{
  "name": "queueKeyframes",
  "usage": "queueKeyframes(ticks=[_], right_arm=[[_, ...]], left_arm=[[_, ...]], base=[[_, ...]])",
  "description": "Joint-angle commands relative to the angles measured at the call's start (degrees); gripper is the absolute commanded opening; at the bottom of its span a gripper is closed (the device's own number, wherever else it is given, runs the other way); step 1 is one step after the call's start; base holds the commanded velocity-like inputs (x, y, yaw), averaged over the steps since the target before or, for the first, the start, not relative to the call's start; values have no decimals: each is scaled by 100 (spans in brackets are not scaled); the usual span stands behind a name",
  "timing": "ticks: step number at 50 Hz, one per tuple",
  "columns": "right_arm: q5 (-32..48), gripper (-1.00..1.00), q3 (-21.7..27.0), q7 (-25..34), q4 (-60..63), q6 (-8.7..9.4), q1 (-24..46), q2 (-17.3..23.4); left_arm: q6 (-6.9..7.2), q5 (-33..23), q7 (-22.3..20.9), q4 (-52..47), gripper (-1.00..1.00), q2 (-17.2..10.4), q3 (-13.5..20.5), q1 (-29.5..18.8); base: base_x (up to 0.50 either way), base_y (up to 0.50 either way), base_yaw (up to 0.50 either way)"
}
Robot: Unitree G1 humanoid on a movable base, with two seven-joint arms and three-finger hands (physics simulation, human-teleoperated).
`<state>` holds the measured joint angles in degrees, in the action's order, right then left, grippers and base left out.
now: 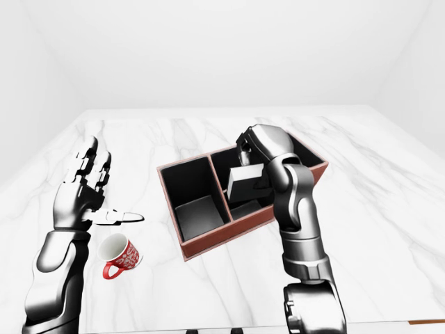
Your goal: Pick up the book and place it in the back compartment of the caddy.
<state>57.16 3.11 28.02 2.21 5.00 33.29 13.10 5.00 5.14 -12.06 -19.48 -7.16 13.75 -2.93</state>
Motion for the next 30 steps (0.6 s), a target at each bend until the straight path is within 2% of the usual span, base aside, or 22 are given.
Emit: queueKeyframes(ticks=[1,30], right_arm=[[83,-100,12,-219,-152,0,94,0],[7,-100,10,-689,-749,0,155,46]], left_arm=[[0,13,0,-1,98,-11,16,-13],[0,5,6,13,98,-10,7,-9]], base=[[0,0,0],[0,0,0]])
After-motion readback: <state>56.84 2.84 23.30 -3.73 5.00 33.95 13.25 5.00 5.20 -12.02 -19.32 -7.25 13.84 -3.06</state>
